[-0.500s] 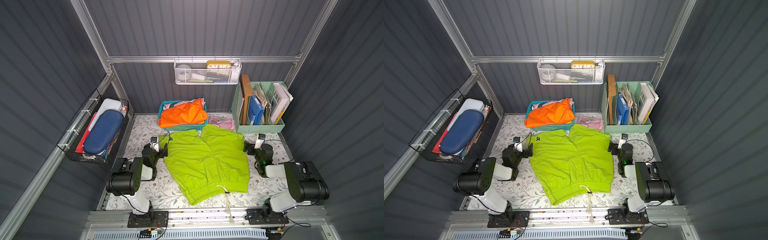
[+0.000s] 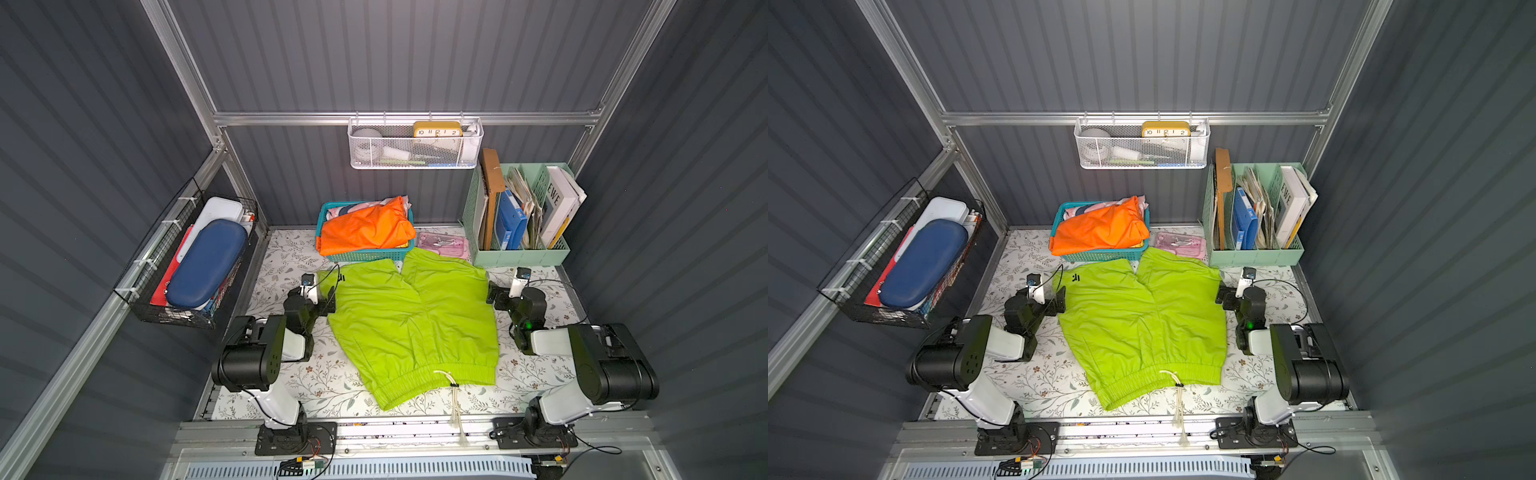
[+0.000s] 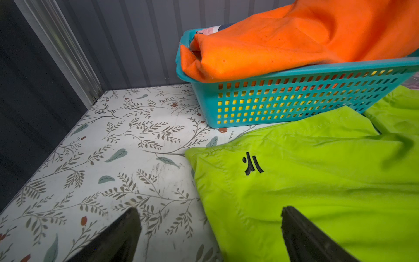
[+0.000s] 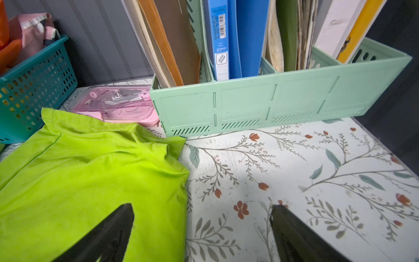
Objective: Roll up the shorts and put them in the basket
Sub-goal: Fold the shorts at the center of the board.
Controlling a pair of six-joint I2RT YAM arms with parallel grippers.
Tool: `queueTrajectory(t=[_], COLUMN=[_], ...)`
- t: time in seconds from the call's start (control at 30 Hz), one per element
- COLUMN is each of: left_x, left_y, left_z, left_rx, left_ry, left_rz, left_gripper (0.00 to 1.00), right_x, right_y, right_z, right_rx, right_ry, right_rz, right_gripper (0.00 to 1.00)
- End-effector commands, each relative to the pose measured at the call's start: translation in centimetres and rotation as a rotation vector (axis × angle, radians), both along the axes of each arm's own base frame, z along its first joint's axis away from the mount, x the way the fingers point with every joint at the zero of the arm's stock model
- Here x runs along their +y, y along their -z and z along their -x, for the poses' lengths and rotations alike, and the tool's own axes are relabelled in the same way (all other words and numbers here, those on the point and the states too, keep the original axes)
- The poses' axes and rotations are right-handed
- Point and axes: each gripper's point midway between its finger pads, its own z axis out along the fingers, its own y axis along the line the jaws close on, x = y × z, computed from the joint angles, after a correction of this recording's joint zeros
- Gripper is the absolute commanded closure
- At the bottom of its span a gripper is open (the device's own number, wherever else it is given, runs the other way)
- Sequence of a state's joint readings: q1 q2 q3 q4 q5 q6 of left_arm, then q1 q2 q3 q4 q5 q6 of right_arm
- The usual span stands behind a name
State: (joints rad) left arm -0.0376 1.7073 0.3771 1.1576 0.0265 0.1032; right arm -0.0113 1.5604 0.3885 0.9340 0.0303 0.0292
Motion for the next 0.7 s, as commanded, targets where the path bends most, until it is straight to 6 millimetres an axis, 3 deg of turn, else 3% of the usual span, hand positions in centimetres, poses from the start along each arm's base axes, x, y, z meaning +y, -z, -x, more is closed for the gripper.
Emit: queueTrajectory(t=[0.0, 0.27, 0.3, 0.43, 0.67], left_x=[0.0, 0.1, 0.4, -0.7, -4.3], left_y=[-0.6, -0.8, -2.3, -4.7, -14.1], left_z=[-0.3, -0.3, -1.0, -3.0, -3.3], left_rx=[-0.013, -0.023, -0.066, 0.018, -0.089], left_ry=[0.003, -0.001, -0.020, 0.045, 0.224], left_rz=[0.019, 0.018, 0.011, -0.001, -0.021], left_gripper=[0.00, 0.00, 0.00, 0.00, 0.00], right_x=[-0.3, -0.3, -0.2, -0.8, -1.1], right_y=[0.3, 0.2, 0.1, -0.7, -3.8], right_z=[0.1, 0.1, 0.1, 0.1, 0.6], right_rx=[0.005, 0.004, 0.001, 0.001, 0.087], right_ry=[0.016, 0.012, 0.007, 0.053, 0.091], right_rz=[-0.005, -0.005, -0.002, 0.008, -0.021], right_gripper=[0.01, 0.01, 0.01, 0.01, 0.02])
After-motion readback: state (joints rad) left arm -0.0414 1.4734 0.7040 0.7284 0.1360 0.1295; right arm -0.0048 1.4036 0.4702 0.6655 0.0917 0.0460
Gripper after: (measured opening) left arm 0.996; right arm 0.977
